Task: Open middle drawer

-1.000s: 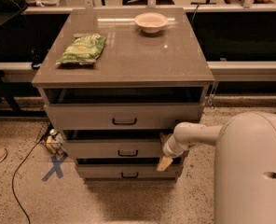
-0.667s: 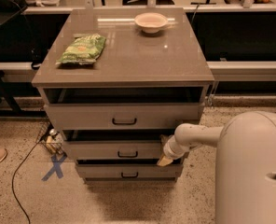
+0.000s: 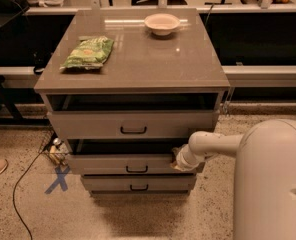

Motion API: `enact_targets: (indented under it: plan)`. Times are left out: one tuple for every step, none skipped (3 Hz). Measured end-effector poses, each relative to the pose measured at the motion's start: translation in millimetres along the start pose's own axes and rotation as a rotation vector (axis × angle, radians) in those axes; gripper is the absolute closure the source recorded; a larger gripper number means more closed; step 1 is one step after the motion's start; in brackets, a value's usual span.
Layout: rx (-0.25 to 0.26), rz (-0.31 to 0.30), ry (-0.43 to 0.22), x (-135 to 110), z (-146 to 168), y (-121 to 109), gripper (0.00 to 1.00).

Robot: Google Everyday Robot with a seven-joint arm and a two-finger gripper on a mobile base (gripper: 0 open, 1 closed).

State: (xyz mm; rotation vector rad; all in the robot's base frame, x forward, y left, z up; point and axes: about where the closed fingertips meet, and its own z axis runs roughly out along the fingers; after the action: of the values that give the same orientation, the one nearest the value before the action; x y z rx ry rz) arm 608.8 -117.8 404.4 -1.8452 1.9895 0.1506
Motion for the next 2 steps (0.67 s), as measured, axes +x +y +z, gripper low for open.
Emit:
enact_targets:
  plan:
    - [0.000, 0.000, 0.000, -1.8, -4.3, -0.9, 1.00]
    - [0.000, 0.000, 0.000, -1.8, -4.3, -0.8, 1.00]
